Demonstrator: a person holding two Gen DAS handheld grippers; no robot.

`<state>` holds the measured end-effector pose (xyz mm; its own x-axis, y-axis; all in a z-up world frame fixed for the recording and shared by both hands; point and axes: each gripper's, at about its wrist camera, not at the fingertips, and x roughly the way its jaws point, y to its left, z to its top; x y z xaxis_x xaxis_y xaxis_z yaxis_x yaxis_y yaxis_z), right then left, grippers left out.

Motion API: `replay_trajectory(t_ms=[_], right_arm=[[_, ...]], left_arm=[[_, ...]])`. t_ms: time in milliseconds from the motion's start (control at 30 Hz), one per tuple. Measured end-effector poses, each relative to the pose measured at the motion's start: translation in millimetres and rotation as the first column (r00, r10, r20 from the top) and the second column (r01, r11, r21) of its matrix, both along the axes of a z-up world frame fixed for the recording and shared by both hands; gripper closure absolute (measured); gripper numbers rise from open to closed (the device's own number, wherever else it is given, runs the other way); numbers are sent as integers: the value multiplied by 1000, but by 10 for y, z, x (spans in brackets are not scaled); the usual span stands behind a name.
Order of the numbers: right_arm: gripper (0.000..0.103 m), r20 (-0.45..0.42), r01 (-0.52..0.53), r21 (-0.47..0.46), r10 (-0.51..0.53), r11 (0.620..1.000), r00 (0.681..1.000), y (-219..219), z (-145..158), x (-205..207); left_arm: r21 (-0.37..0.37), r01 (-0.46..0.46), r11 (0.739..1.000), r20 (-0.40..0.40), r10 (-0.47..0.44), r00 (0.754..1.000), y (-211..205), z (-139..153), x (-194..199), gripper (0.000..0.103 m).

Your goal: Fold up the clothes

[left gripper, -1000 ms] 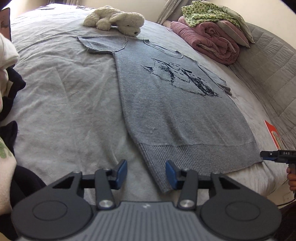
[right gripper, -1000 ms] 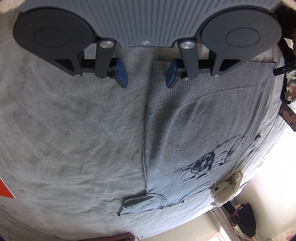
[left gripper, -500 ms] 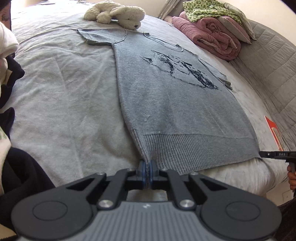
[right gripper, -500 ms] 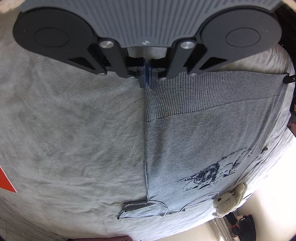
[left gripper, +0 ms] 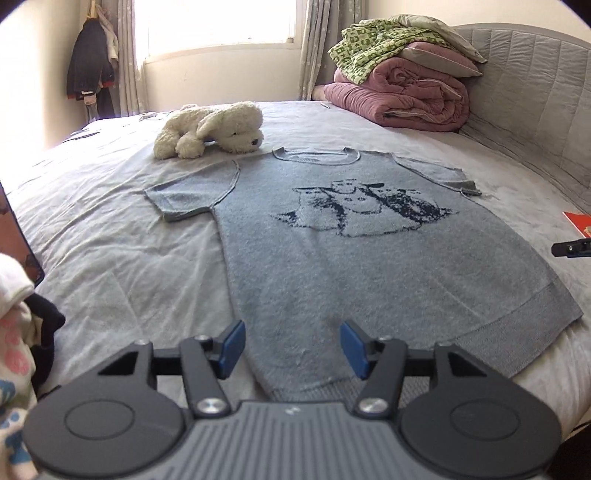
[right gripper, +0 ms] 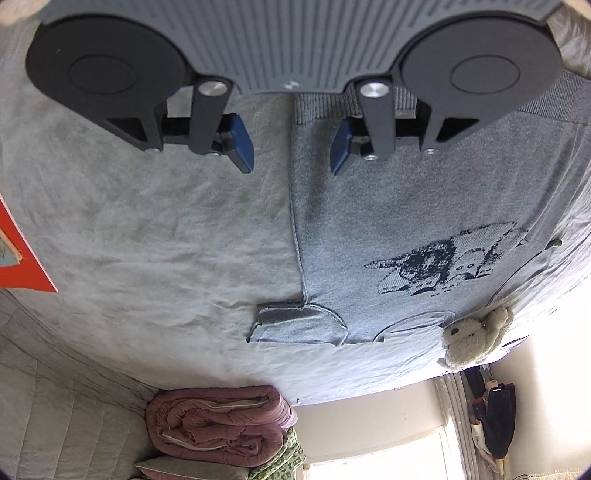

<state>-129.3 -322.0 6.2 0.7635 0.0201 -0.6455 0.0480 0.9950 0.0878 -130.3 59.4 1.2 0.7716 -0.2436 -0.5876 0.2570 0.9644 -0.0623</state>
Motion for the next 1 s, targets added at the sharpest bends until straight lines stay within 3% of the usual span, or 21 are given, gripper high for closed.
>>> replay_trajectory(t_ms=[100, 233, 433, 733, 1000], right_arm=[[39, 40, -4, -51, 6, 999, 999, 271, 15, 242], [34, 40, -21, -131, 26, 991, 999, 572, -54, 512], [31, -71, -56, -191, 43, 980, 997, 682, -258, 721], [27, -99, -6, -162, -10, 987, 995, 556, -241, 676], [26, -86, 18, -130, -29, 991, 996, 713, -246, 855]], left_arm=[[38, 3, 999, 45, -5, 999, -120, 48, 119, 45], [51, 8, 999, -20, -7, 1000, -276, -183, 408, 44], [65, -8, 998, -80, 13, 997, -441, -413, 668, 41], [102, -47, 994, -69, 54, 996, -444, -244, 859, 27], [67, -85, 994, -52, 89, 995, -393, -76, 1106, 24]])
